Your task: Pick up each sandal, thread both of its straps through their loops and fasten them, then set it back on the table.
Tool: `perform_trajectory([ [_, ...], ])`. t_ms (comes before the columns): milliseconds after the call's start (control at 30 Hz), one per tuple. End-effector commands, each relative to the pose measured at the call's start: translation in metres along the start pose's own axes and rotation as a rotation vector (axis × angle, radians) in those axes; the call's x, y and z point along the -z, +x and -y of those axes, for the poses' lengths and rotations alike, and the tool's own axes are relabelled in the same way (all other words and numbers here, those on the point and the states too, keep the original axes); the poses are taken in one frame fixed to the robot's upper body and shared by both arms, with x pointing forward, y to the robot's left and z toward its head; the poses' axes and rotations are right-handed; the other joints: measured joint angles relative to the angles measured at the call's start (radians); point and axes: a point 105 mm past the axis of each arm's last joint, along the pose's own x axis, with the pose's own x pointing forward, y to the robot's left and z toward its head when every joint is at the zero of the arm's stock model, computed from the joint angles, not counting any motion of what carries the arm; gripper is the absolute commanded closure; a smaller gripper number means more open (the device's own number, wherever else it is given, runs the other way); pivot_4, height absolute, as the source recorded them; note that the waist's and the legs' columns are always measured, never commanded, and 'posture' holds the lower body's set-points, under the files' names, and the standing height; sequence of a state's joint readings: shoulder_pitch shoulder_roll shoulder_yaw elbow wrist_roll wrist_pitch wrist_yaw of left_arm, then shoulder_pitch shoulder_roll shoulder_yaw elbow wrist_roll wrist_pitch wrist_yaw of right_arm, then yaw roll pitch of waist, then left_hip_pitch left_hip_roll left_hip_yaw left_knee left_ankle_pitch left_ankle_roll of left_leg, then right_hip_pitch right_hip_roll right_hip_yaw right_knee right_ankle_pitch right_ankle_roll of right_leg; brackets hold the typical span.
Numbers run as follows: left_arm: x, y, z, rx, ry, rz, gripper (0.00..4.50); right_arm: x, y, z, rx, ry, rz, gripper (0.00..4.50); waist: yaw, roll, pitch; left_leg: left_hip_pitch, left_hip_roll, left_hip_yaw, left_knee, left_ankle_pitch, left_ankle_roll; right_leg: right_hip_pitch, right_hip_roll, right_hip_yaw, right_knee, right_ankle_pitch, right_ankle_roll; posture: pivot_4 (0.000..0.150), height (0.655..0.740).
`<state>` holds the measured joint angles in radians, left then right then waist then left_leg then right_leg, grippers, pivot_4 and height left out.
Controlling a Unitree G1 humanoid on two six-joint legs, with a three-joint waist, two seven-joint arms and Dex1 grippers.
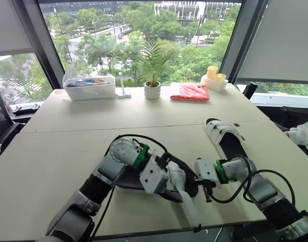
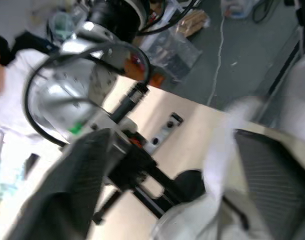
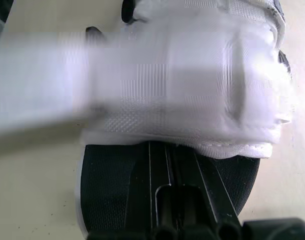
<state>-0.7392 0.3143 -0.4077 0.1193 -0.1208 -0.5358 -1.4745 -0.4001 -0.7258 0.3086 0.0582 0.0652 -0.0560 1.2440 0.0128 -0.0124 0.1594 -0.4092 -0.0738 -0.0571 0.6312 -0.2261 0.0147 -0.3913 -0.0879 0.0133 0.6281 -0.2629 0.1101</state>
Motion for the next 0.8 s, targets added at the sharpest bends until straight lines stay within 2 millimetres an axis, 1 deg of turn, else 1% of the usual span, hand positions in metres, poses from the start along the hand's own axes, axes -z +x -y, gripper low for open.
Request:
perform_trajectory([
  [33, -0.011, -0.014, -0.031, -0.094, 0.027, 0.015, 0.07, 0.026, 0.008, -0.016, -0.067, 0.077, -0.084, 4.50, 0.000, 0.000, 0.000, 0.000, 0.000, 0.000, 0.000, 0.000, 0.000, 0.000, 0.000, 0.000, 0.000, 0.000, 0.000, 0.150, 0.7400],
  [100, -0.015, -0.026, -0.047, -0.146, -0.022, 0.013, 0.07, 0.026, 0.008, -0.014, -0.065, 0.074, -0.083, 4.50, -0.001, 0.000, 0.000, 0.000, 0.000, 0.000, 0.001, 0.000, 0.000, 0.000, 0.000, 0.000, 0.000, 0.000, 0.000, 0.150, 0.7400],
  [133, -0.016, -0.032, -0.051, -0.160, -0.063, 0.007, 0.07, 0.026, 0.008, -0.013, -0.065, 0.073, -0.082, 4.50, -0.001, 0.000, 0.000, 0.000, 0.000, 0.000, 0.001, 0.000, 0.000, 0.000, 0.001, 0.000, 0.001, 0.000, 0.000, 0.150, 0.7400],
  [200, -0.015, -0.045, -0.055, -0.183, -0.178, -0.003, 0.07, 0.026, 0.008, -0.011, -0.063, 0.069, -0.083, 4.50, -0.006, 0.000, 0.000, 0.000, 0.000, 0.000, 0.000, 0.000, 0.000, 0.000, 0.001, -0.001, 0.001, 0.000, 0.001, 0.150, 0.7400],
  [267, -0.011, -0.059, -0.050, -0.193, -0.375, -0.015, 0.07, 0.027, 0.007, -0.010, -0.062, 0.066, -0.084, 4.50, -0.008, 0.000, 0.000, 0.001, 0.000, 0.000, 0.000, 0.000, 0.000, 0.000, 0.002, -0.001, 0.001, 0.002, 0.003, 0.150, 0.7400],
  [333, -0.005, -0.074, -0.029, -0.170, -0.626, -0.044, 0.07, 0.027, 0.007, -0.008, -0.062, 0.065, -0.083, 4.50, -0.012, 0.000, 0.000, 0.001, 0.001, 0.000, 0.000, 0.000, 0.000, 0.000, 0.003, -0.001, 0.001, 0.002, 0.004, 0.150, 0.7400],
  [367, -0.005, -0.080, -0.015, -0.151, -0.762, -0.045, 0.07, 0.027, 0.007, -0.008, -0.063, 0.063, -0.084, 4.50, -0.020, 0.000, 0.000, 0.001, 0.001, 0.000, 0.000, 0.000, 0.001, 0.000, 0.005, -0.001, 0.001, 0.002, 0.004, 0.150, 0.7400],
  [433, -0.013, -0.088, 0.005, -0.132, -1.038, 0.011, 0.07, 0.027, 0.007, -0.008, -0.064, 0.062, -0.084, 4.50, -0.026, 0.001, 0.000, 0.001, 0.001, -0.001, 0.000, 0.000, 0.001, 0.000, 0.006, 0.000, 0.002, 0.001, 0.004, 0.150, 0.7400],
  [467, -0.020, -0.091, 0.020, -0.104, -1.203, 0.059, 0.07, 0.028, 0.007, -0.009, -0.067, 0.061, -0.085, 4.50, -0.024, 0.001, 0.001, 0.001, 0.001, -0.001, 0.000, 0.000, 0.001, 0.000, 0.006, 0.000, 0.002, 0.001, 0.004, 0.150, 0.7400],
  [500, -0.028, -0.090, 0.036, -0.066, -1.342, 0.097, 0.07, 0.028, 0.007, -0.009, -0.069, 0.062, -0.085, 4.50, -0.027, 0.000, 0.001, 0.001, 0.001, -0.002, 0.000, 0.000, 0.001, 0.000, 0.006, -0.001, 0.002, 0.001, 0.004, 0.150, 0.7400],
  [533, -0.035, -0.090, 0.046, -0.041, -1.430, 0.120, 0.07, 0.028, 0.007, -0.009, -0.071, 0.062, -0.084, 4.50, -0.026, 0.000, 0.001, 0.001, 0.001, -0.002, 0.000, 0.000, 0.001, 0.000, 0.006, 0.000, 0.002, 0.001, 0.004, 0.150, 0.7400],
  [567, -0.038, -0.087, 0.055, -0.033, -1.488, 0.119, 0.07, 0.028, 0.006, -0.010, -0.072, 0.062, -0.084, 4.50, -0.023, 0.001, 0.001, 0.001, 0.001, -0.002, 0.000, 0.000, 0.001, 0.000, 0.004, 0.000, 0.002, 0.001, 0.004, 0.150, 0.7400],
  [600, -0.037, -0.080, 0.068, -0.021, -1.534, 0.084, 0.07, 0.028, 0.006, -0.011, -0.075, 0.063, -0.084, 4.50, -0.020, 0.001, 0.001, 0.002, 0.001, -0.003, 0.000, 0.000, 0.001, -0.001, 0.004, 0.000, 0.001, 0.001, 0.004, 0.150, 0.7400],
  [667, -0.036, -0.070, 0.084, -0.009, -1.572, 0.030, 0.07, 0.028, 0.007, -0.012, -0.079, 0.064, -0.083, 4.50, -0.018, 0.000, 0.001, 0.003, 0.001, -0.004, 0.001, 0.000, 0.000, 0.001, 0.003, 0.000, 0.001, -0.001, 0.001, 0.150, 0.7400],
  [700, -0.034, -0.063, 0.090, -0.021, -1.582, 0.010, 0.07, 0.028, 0.007, -0.013, -0.083, 0.065, -0.082, 4.50, -0.017, 0.000, 0.001, 0.003, 0.001, -0.004, 0.001, 0.000, 0.000, 0.001, 0.002, 0.000, 0.001, -0.001, 0.001, 0.150, 0.7400],
  [800, -0.015, -0.042, 0.096, -0.125, -1.626, -0.062, 0.07, 0.027, 0.006, -0.017, -0.090, 0.072, -0.076, 4.50, -0.006, 0.001, 0.000, 0.004, 0.001, -0.004, 0.001, -0.001, -0.001, 0.002, 0.001, 0.000, 0.000, -0.001, 0.000, 0.150, 0.7400],
])
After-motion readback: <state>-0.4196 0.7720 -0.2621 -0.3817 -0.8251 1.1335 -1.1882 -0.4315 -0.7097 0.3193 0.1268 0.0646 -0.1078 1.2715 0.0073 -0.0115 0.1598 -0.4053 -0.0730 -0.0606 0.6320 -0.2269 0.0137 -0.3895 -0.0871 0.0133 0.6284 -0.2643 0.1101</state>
